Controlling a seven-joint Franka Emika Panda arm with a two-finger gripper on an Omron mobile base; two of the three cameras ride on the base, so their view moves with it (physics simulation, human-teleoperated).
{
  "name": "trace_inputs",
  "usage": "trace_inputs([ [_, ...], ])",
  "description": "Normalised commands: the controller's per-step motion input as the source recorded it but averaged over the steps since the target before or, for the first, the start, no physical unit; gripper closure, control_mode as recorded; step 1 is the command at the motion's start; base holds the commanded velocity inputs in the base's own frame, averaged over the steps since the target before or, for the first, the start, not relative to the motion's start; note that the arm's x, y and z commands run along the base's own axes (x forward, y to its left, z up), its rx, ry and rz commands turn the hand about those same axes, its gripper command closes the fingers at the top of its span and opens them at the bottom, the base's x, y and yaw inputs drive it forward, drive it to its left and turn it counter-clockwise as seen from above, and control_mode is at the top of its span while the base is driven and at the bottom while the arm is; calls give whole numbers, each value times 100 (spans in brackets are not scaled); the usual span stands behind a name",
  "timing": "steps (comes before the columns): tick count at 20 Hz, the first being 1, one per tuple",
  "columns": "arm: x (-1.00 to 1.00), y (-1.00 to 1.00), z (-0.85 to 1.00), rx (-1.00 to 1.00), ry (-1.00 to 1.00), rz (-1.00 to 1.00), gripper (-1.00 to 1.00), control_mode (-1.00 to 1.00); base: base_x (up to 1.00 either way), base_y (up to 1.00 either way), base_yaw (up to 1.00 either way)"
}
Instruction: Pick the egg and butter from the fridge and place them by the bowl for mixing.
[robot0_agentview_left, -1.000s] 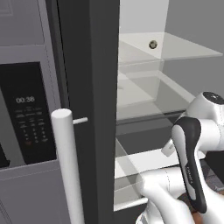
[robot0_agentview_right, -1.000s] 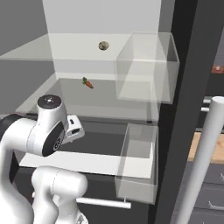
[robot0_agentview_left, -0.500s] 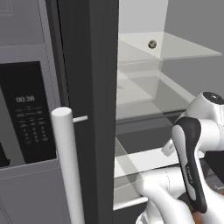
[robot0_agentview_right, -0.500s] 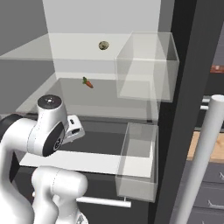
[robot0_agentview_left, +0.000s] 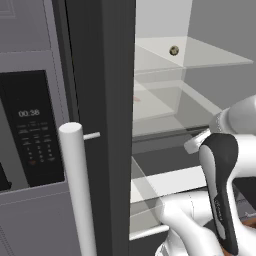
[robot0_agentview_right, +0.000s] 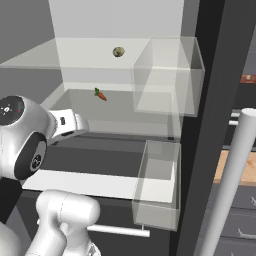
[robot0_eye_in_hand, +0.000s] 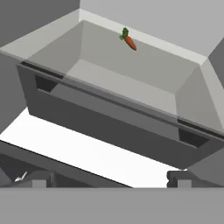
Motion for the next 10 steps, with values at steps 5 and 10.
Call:
trace_inputs([
  [5, -3, 0, 100, 1, -46, -22, -100, -100, 0, 0, 0],
  [10, -17, -19, 93, 14, -40, -11, -100, -100, 0, 0, 0],
])
